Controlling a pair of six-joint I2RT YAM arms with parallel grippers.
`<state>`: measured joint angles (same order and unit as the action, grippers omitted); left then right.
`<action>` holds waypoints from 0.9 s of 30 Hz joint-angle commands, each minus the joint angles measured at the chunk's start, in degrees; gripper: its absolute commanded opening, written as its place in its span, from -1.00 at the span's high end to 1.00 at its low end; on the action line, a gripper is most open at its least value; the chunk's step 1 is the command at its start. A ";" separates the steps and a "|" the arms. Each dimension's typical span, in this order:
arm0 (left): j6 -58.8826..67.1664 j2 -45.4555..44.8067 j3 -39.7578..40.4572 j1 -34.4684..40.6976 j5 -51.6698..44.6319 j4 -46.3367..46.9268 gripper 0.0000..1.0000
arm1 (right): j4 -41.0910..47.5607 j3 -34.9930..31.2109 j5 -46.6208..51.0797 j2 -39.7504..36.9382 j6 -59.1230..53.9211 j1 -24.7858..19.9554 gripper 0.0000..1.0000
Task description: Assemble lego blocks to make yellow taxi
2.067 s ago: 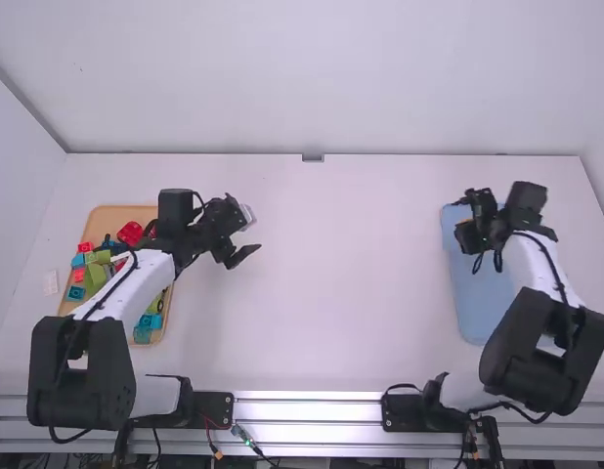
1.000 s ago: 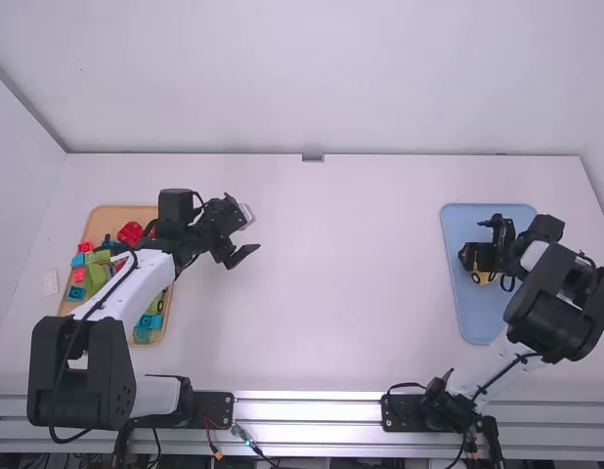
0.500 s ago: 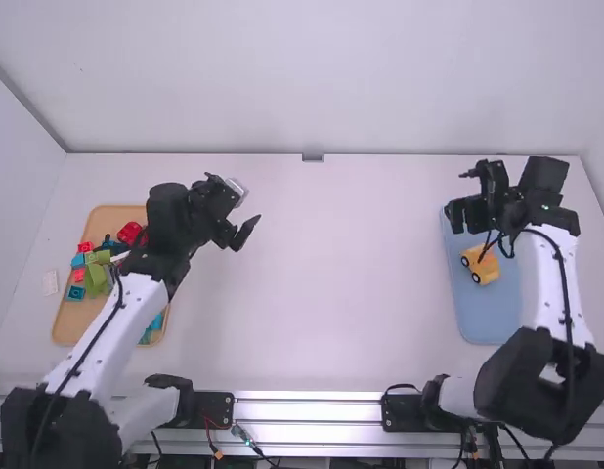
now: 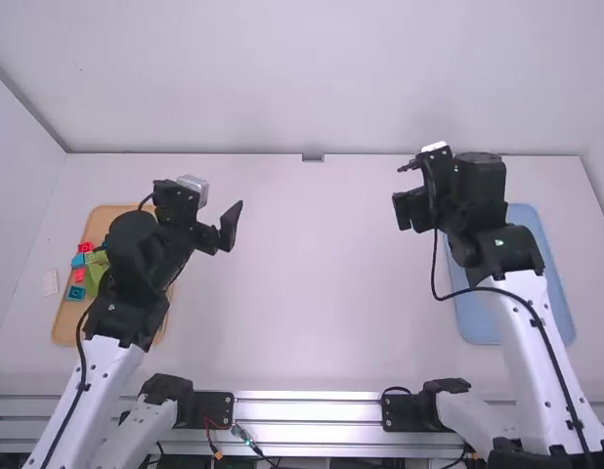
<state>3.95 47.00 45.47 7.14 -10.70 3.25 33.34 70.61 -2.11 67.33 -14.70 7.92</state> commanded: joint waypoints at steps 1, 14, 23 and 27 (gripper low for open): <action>-3.91 -1.83 -2.29 -2.03 2.77 -1.04 -0.87 | -0.99 -2.04 2.11 -2.02 4.12 -2.21 -0.88; -3.95 -15.06 -15.52 -7.14 10.70 -3.25 -0.41 | -12.91 -13.96 2.11 -13.94 14.70 -7.92 -0.46; -3.95 -26.92 -27.38 -7.14 10.70 -3.25 0.01 | -23.94 -24.99 2.11 -24.97 14.70 -7.92 -0.08; -3.95 -32.24 -32.70 -7.14 10.70 -3.25 0.19 | -29.42 -30.47 2.11 -30.45 14.70 -7.92 0.12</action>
<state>0.34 16.64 14.28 0.21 -0.71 0.34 4.69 41.85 0.03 38.70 -0.38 -0.16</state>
